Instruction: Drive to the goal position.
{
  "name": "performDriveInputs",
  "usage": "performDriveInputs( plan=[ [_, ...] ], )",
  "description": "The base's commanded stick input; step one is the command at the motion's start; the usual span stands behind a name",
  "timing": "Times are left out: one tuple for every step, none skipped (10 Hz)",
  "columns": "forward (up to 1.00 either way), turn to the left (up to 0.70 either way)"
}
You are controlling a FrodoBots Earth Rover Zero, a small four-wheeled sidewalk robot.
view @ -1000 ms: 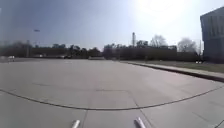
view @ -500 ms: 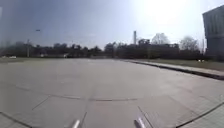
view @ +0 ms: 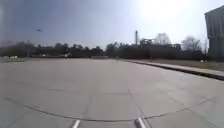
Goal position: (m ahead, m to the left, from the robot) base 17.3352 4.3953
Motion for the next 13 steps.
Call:
performDriveInputs(
  plan=[
    [1.00, 0.00],
    [1.00, 0.00],
    [1.00, 0.00],
    [1.00, 0.00],
    [1.00, 0.00],
    [1.00, 0.00],
    [1.00, 0.00],
    [1.00, 0.00],
    [1.00, 0.00],
    [1.00, 0.00],
    [1.00, 0.00],
    [1.00, 0.00],
    [1.00, 0.00]
  ],
)
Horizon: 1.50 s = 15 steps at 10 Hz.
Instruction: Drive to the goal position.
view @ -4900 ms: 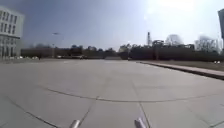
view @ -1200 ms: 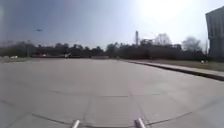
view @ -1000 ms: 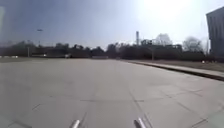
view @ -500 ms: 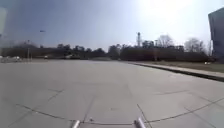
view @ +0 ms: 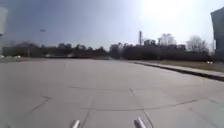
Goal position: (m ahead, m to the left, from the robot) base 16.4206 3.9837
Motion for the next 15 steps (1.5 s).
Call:
performDriveInputs(
  plan=[
    [1.00, 0.00],
    [1.00, 0.00],
    [1.00, 0.00],
    [1.00, 0.00],
    [1.00, 0.00],
    [1.00, 0.00],
    [1.00, 0.00],
    [1.00, 0.00],
    [1.00, 0.03],
    [1.00, 0.17],
    [1.00, 0.37],
    [1.00, 0.02],
    [1.00, 0.00],
    [1.00, 0.00],
    [1.00, 0.00]
  ],
)
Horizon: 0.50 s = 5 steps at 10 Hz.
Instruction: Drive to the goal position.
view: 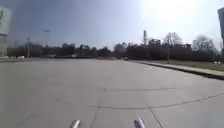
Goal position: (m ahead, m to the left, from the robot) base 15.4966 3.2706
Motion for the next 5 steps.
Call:
performDriveInputs(
  plan=[
    [1.00, 0.00],
    [1.00, 0.00],
    [1.00, 0.00],
    [1.00, 0.00],
    [1.00, 0.00]
  ],
)
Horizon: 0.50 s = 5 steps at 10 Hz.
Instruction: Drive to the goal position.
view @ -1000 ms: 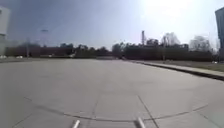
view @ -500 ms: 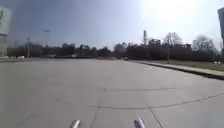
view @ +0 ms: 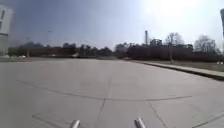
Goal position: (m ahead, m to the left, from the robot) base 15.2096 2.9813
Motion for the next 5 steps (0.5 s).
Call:
performDriveInputs(
  plan=[
    [1.00, 0.00],
    [1.00, 0.00],
    [1.00, 0.00],
    [1.00, 0.00],
    [1.00, 0.00]
  ],
)
